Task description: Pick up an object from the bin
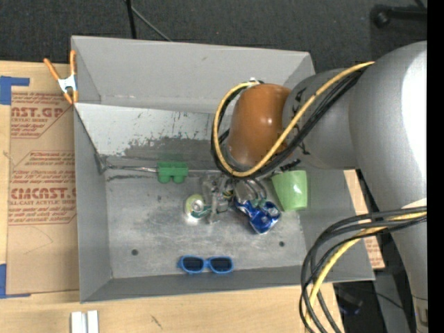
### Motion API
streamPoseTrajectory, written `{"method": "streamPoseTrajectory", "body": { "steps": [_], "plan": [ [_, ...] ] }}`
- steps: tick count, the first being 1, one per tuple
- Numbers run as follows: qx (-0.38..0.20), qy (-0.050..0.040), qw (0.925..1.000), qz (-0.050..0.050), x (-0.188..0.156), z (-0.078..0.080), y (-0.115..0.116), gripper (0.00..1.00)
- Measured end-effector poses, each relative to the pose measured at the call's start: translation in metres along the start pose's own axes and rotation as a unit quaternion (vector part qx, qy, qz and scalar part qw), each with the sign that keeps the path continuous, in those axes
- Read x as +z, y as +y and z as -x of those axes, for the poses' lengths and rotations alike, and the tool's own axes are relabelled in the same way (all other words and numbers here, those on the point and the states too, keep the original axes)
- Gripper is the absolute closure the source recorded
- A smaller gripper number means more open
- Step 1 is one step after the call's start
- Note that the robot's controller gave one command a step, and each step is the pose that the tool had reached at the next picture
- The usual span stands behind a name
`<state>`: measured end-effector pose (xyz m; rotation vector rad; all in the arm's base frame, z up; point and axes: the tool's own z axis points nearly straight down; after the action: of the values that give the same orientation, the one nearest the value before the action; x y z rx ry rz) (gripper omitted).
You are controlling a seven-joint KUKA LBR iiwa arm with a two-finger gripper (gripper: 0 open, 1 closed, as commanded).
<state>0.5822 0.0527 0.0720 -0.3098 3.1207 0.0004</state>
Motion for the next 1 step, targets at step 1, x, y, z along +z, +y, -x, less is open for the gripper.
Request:
{"method": "streamPoseTrajectory", "body": {
  "steps": [1],
  "plan": [
    [0.0, 0.0016, 1.0, 0.0, -0.0044, 0.0005, 0.0005, 1.0]
  ]
}}
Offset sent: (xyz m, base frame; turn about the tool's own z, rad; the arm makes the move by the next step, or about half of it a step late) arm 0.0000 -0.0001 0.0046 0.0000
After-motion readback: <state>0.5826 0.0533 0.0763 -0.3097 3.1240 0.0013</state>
